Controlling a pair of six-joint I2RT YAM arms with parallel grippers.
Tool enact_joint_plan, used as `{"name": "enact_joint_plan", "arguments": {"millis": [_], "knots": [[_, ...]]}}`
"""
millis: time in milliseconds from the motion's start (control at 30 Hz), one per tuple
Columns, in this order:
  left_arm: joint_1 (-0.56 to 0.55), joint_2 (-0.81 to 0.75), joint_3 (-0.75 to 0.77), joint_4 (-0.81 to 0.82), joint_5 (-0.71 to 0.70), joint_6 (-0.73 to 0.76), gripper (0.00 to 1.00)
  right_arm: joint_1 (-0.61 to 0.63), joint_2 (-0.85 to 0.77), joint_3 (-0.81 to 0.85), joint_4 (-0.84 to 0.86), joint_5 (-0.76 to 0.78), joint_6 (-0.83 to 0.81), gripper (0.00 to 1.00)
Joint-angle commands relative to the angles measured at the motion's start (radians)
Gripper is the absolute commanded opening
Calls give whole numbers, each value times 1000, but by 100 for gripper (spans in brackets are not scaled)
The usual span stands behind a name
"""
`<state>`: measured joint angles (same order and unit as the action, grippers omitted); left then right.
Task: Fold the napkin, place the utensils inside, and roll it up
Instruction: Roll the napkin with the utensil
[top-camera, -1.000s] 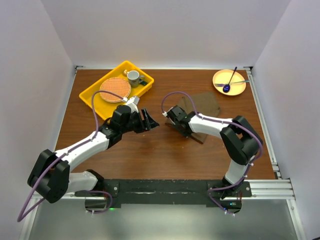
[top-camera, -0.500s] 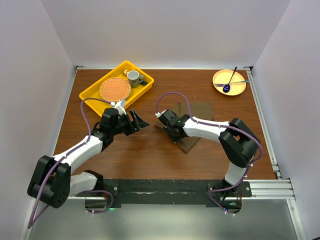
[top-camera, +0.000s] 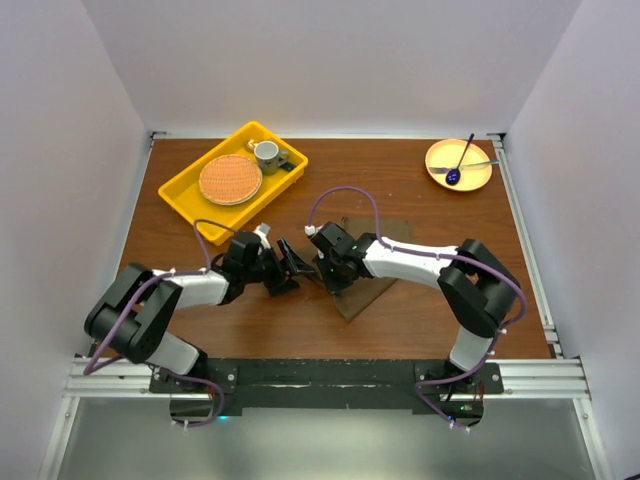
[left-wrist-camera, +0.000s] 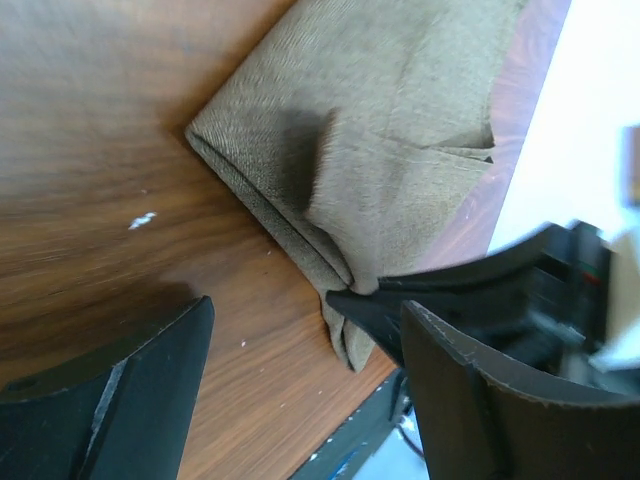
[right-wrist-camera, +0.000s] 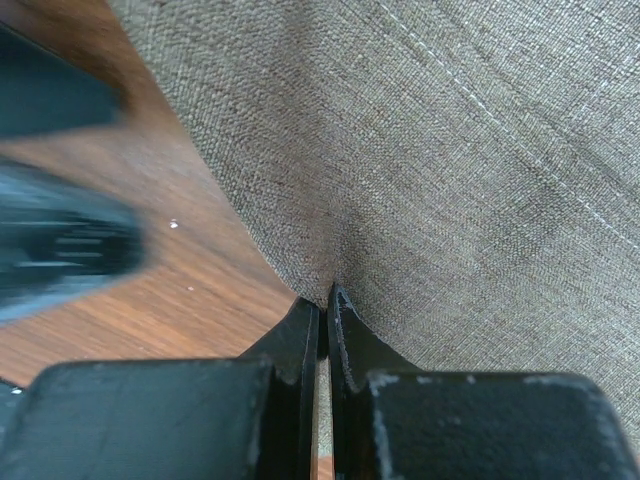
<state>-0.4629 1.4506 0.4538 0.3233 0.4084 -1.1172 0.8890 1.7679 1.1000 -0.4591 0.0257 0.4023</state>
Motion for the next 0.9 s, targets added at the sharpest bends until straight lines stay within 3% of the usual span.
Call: {"name": "enact_joint_plan", "arguments": {"millis": [0, 300, 467, 600, 733, 867], "knots": [[-57, 71, -6, 164, -34, -156, 81, 2, -65, 0, 40, -49, 26, 0], [-111, 169, 9, 184, -144, -216, 74, 4, -76, -5, 57, -72, 7, 0], [-111, 203, 37, 136, -206, -161, 56, 2, -50, -8, 60, -70, -3, 0], [-105, 212, 55, 120, -207, -93, 33, 14, -62, -11, 48, -58, -14, 1], [-106, 212, 63, 115, -195, -75, 22, 63, -47, 30, -9, 14, -40, 29], [-106, 209, 57, 108, -171, -64, 15, 195, -27, 64, -79, 265, -28, 49]]}}
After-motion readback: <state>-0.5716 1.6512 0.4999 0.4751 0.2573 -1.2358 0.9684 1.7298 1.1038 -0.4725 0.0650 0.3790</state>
